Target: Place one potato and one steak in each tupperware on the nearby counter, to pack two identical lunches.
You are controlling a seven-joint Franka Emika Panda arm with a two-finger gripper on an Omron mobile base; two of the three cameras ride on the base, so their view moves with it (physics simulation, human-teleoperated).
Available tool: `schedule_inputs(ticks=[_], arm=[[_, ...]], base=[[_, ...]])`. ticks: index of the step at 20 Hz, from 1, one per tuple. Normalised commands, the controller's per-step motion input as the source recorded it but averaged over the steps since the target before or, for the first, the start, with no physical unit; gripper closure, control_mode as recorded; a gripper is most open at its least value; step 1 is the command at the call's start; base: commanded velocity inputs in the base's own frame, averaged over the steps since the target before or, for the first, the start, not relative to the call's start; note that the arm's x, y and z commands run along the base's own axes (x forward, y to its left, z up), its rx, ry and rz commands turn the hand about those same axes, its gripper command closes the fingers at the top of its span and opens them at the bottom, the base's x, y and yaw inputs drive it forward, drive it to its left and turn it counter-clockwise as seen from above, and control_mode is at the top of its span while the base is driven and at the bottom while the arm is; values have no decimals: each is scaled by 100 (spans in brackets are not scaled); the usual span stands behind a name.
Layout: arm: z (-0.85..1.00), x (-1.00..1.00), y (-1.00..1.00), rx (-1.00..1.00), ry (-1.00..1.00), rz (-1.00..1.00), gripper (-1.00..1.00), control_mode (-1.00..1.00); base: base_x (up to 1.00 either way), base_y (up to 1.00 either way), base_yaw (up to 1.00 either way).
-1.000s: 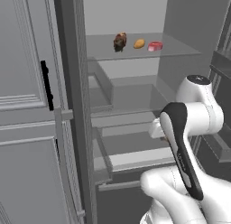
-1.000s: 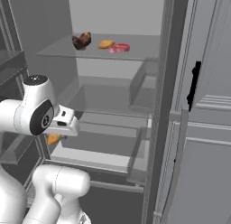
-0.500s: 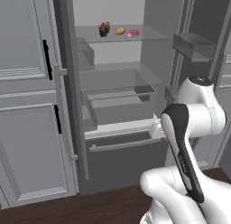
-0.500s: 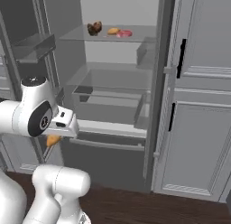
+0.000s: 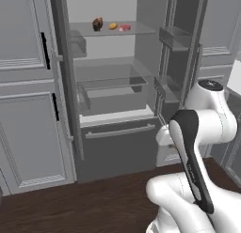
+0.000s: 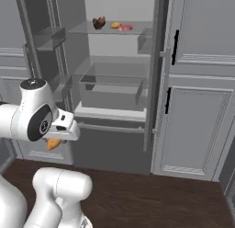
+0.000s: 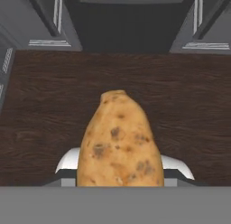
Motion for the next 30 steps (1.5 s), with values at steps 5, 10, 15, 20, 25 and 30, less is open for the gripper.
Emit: schedule_inputs(ticks=[5,10,15,20,25,30], arm=[[0,0,0,0,0,0,100,100],[0,0,0,0,0,0,100,100],[0,0,0,0,0,0,100,100],[0,0,0,0,0,0,100,100],[0,0,0,0,0,0,100,100],[0,0,0,0,0,0,100,100]], base=[[1,-36,-58],[0,-38,-86],[0,-44,-84],[16,-39,-79],[48,-34,-69],[100,-7,-28]])
